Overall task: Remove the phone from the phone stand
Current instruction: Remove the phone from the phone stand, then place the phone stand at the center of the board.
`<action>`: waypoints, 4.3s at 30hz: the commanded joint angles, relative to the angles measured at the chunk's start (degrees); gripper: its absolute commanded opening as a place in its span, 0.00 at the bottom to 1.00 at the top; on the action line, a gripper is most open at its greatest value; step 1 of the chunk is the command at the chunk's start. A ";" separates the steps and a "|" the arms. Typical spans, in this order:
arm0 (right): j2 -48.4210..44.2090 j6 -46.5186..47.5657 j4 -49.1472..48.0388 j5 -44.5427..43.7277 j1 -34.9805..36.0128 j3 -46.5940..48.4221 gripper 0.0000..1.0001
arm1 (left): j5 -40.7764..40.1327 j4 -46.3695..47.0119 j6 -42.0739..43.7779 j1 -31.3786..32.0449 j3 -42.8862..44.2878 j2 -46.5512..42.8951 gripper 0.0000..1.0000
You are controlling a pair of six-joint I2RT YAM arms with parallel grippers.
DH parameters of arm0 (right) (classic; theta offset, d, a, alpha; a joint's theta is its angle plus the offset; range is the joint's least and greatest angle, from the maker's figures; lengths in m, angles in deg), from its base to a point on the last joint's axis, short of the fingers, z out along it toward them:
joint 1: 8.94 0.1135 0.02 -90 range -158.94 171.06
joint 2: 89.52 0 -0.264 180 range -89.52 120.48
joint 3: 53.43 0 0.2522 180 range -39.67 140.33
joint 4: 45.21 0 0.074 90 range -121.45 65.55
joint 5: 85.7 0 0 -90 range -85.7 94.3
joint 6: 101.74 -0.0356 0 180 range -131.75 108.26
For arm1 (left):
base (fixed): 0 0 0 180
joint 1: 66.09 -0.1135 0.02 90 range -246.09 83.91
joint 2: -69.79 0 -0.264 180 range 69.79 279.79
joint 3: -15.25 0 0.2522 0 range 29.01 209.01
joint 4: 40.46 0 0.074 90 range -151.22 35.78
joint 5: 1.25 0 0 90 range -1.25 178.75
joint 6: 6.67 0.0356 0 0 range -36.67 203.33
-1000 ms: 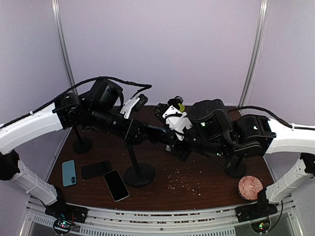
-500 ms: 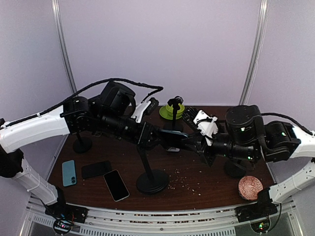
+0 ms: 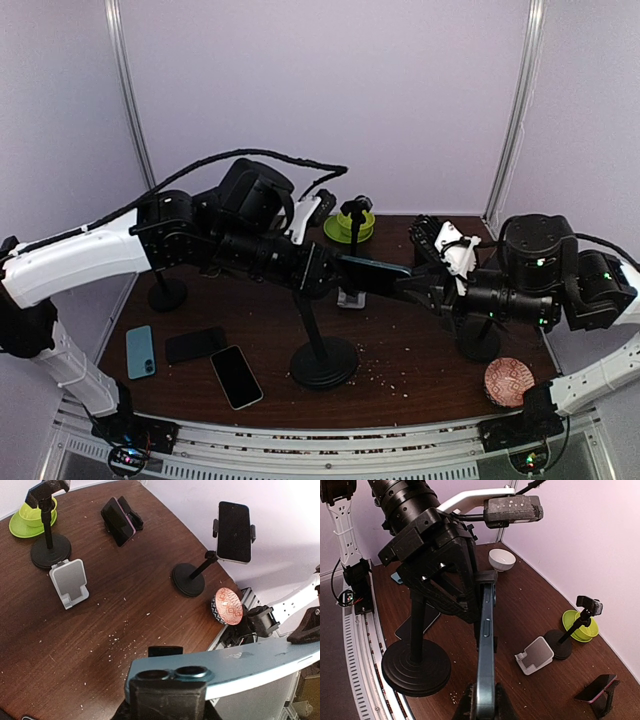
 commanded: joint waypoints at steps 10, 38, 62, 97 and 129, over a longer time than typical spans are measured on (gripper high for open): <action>-2.51 -1.87 -2.86 9.78 1.77 -1.78 0.00 | -8.91 2.52 0.47 1.12 8.58 3.99 0.00; 8.07 -2.03 8.77 11.83 1.53 11.14 0.00 | -19.89 -14.95 8.48 1.30 21.46 11.02 0.00; 9.00 -3.39 5.83 12.30 1.47 10.94 0.00 | -12.79 -4.92 7.30 0.28 15.84 5.41 0.00; 0.89 -5.74 5.87 7.79 0.92 -2.62 0.00 | -0.84 -8.87 16.09 -26.16 6.79 -12.56 0.00; 4.44 -10.97 4.99 -4.75 0.67 -1.41 0.00 | 4.48 7.80 29.17 -41.12 8.16 13.26 0.00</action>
